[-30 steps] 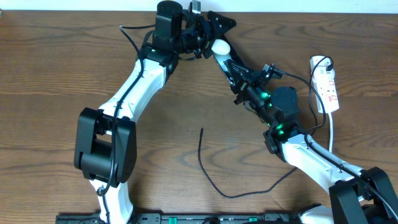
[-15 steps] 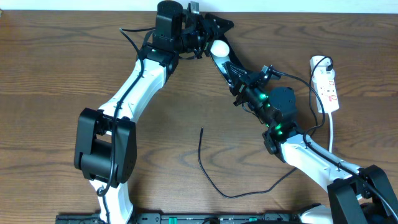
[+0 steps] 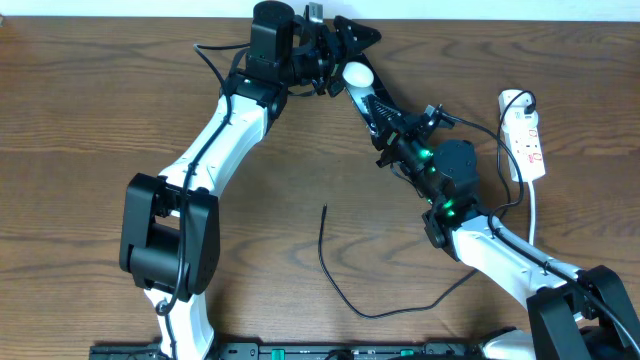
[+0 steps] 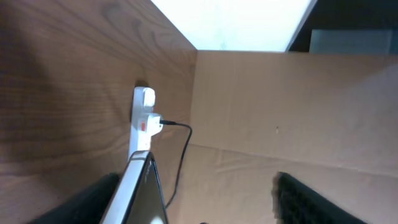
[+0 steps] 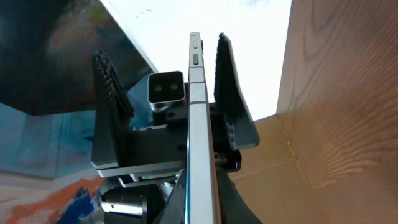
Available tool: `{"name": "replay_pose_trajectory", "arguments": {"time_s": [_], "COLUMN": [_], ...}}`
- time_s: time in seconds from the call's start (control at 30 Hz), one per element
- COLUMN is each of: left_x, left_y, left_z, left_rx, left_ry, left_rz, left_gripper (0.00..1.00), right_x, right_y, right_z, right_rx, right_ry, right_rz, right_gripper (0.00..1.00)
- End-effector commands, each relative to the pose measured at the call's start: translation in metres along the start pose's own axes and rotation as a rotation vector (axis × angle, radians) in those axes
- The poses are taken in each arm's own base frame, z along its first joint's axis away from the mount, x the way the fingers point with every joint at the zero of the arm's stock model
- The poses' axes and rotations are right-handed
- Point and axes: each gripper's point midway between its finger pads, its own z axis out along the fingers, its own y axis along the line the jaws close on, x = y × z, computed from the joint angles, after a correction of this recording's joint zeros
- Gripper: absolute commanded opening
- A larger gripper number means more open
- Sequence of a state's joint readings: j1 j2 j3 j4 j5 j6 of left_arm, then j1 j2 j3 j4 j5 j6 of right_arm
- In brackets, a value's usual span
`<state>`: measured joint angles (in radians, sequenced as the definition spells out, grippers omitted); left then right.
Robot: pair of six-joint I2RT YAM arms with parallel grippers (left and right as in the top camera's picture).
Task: Plug charger to phone and switch on socket
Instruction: 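Open the right gripper to release the phone, keeping the left grip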
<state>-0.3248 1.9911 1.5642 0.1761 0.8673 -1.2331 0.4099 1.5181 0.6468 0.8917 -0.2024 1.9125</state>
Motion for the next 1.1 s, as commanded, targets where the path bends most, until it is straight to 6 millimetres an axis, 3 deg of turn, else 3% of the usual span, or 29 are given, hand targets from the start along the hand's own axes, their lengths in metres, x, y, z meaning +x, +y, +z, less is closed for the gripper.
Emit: {"name": "replay_pose_trajectory", "arguments": {"time_s": [0.0,0.1,0.27,0.37,0.7,0.73,0.93,1.07], "left_x": [0.0055,0.0054,0.0054,0.0054,0.0054,0.0054,0.0055,0.0059], "left_y": [-0.0201,-0.0201,-0.0201,-0.0201,-0.0201,-0.0201,-0.0201,-0.0202], "left_z": [-0.0047,-0.0047,-0.0047,-0.0047,-0.0047,-0.0047,-0.0047,-0.0049], "left_rx": [0.033,0.033,0.033,0.033,0.033,0.033,0.033,0.034], "left_ry": [0.016,0.016,0.016,0.016,0.016,0.016,0.016,0.019], "left_rz": [0.039,0.039,0.039,0.039,0.039,0.039,0.039,0.039], "left_gripper": [0.48,0.32,0.22,0.08,0.07,0.07,0.07,0.07], "right_x": [0.0030,0.0032,0.0036,0.0041,0.0041,0.0041,0.0040,0.0038], "right_y": [0.0224,0.0227,0.0234,0.0232,0.0231,0.0231,0.0230,0.0231], "right_z": [0.0003,0.0003,0.0002,0.0002,0.0003,0.0003,0.0003,0.0002], "right_rx": [-0.063,-0.064,-0.067,-0.065,-0.065,-0.065,-0.065,-0.065], "right_ry": [-0.002,-0.001,0.001,0.004,0.004,0.004,0.004,0.003], "right_rz": [-0.002,-0.002,-0.003,-0.003,-0.003,-0.003,-0.003,-0.003], "right_gripper": [0.01,0.01,0.01,0.01,0.01,0.04,0.56,0.69]}}
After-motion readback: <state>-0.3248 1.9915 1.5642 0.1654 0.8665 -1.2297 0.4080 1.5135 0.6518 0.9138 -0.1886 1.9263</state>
